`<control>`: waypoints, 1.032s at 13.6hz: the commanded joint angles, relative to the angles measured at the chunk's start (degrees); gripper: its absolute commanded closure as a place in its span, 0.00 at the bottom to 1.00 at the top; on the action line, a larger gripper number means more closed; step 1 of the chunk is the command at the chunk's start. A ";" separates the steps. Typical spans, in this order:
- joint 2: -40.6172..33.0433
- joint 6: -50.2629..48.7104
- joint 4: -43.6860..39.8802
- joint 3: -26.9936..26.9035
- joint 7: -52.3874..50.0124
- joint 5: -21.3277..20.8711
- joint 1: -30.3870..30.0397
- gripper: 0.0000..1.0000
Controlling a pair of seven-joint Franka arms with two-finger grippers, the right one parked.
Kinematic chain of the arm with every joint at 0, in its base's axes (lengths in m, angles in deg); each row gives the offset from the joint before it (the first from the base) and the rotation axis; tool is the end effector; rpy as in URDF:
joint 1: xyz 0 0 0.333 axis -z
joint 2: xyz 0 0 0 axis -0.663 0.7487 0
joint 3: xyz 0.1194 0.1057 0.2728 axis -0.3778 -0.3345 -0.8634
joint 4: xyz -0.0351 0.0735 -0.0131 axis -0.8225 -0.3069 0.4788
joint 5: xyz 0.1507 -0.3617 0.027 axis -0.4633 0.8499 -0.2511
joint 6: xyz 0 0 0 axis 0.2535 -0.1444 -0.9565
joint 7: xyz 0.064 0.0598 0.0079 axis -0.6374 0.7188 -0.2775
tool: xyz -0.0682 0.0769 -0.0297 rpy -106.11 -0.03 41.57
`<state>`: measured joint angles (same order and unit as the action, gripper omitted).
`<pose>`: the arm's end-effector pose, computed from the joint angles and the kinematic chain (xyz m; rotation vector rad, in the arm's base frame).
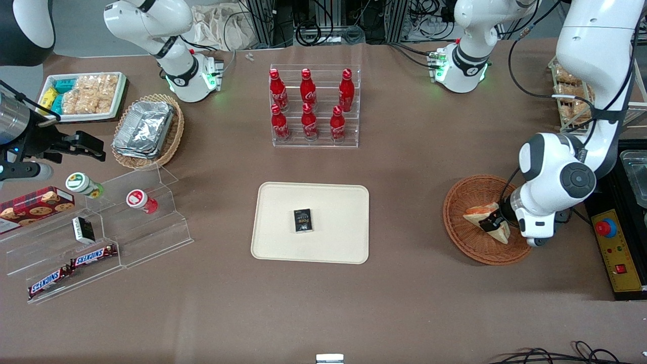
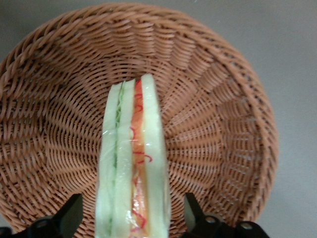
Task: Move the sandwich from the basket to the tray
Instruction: 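Close the left gripper on the sandwich and lift it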
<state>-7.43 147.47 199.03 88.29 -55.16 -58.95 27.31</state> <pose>0.5996 -0.0193 0.2592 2.9172 1.1525 -0.0649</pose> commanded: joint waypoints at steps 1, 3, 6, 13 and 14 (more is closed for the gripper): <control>-1.69 0.31 1.35 0.54 -3.62 -1.54 -0.64 0.72; -2.75 -7.03 -1.88 0.89 -3.46 -1.54 -0.55 1.00; -3.28 -23.90 -11.81 2.99 -1.80 -1.71 -0.55 1.00; -4.42 -46.52 -31.94 10.37 10.16 -0.75 -0.29 1.00; -4.42 -47.67 -34.49 11.78 11.47 -0.75 -0.29 1.00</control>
<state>-12.74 103.52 170.33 97.63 -46.22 -59.53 27.28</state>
